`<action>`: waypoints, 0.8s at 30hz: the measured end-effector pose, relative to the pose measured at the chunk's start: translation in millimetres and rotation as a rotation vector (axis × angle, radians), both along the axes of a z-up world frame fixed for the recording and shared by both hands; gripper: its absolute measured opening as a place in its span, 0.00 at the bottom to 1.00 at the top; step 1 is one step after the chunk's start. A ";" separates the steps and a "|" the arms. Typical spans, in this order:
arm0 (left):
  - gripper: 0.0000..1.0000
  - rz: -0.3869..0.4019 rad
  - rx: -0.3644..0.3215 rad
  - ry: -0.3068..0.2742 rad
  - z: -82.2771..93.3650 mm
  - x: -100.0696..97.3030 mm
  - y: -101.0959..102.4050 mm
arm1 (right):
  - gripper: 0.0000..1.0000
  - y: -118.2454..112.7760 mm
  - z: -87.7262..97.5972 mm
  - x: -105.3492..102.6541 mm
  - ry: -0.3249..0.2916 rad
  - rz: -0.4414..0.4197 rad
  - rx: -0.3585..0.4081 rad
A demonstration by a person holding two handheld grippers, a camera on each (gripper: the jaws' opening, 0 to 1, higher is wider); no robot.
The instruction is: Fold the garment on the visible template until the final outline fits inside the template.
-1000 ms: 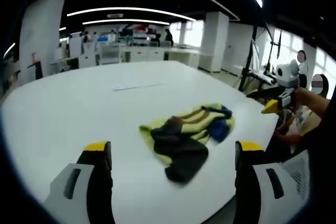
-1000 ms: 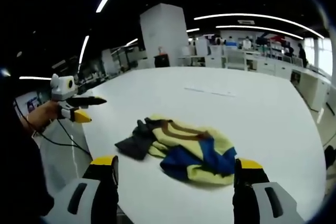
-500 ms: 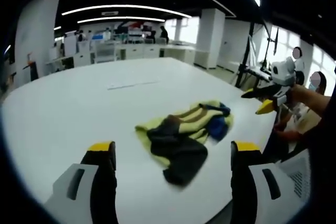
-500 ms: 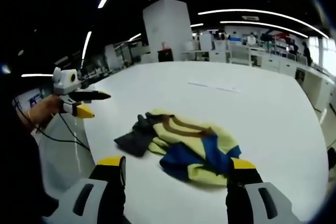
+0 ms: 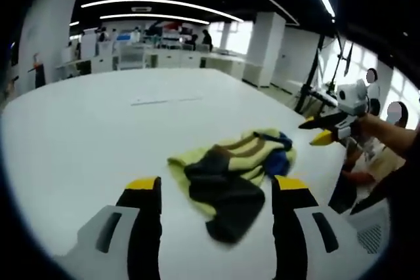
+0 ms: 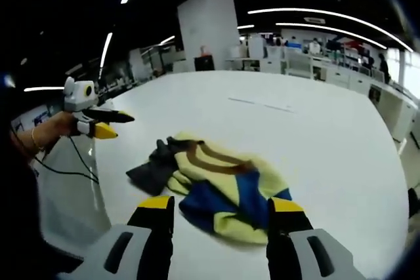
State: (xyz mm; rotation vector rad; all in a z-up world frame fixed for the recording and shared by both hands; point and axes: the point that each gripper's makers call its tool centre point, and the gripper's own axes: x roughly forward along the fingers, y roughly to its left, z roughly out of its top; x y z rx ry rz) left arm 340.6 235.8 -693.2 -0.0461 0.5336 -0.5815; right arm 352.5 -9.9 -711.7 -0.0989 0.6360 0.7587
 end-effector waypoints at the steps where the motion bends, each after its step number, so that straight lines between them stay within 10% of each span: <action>1: 0.62 -0.002 0.000 0.002 -1.2 2.1 -0.6 | 0.51 -1.3 -3.0 3.7 0.006 -0.003 -0.007; 24: 0.39 -0.006 0.014 0.147 -62.7 42.2 -13.0 | 0.21 -4.1 -48.7 39.5 0.093 -0.002 -0.085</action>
